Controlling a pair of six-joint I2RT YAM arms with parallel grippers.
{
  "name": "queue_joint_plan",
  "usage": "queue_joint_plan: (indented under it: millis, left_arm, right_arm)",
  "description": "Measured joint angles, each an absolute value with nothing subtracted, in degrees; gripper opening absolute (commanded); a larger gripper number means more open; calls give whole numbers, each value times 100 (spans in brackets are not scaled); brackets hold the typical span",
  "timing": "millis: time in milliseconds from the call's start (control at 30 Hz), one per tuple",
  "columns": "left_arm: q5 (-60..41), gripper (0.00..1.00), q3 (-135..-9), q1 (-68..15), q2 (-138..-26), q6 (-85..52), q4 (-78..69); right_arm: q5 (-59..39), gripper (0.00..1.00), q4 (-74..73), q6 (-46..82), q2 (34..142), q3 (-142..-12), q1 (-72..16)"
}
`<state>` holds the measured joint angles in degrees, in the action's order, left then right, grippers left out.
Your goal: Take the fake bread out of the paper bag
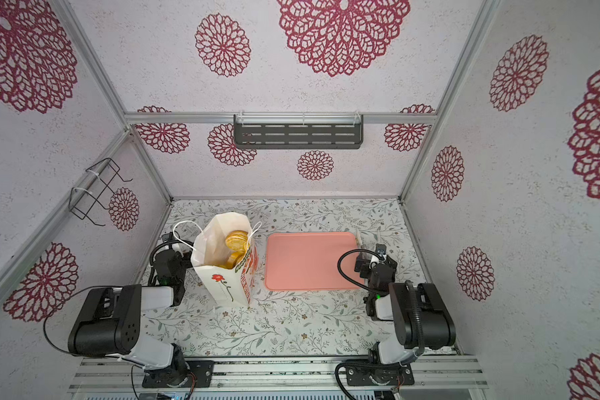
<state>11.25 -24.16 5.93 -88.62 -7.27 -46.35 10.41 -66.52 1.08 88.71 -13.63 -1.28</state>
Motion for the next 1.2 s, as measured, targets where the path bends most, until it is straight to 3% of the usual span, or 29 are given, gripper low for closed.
queue_joint_plan:
  millis: [1067,1200]
  left_arm:
    - [1026,97,-2427,679,-8831,-755,-4536]
    - [1402,98,-2665,670,-8003,-1048,-3378]
  right_arm:
    - [1092,99,-6729,172,8851,-1326,-30]
    - [1516,99,-5743,464,7437,-1111,-34]
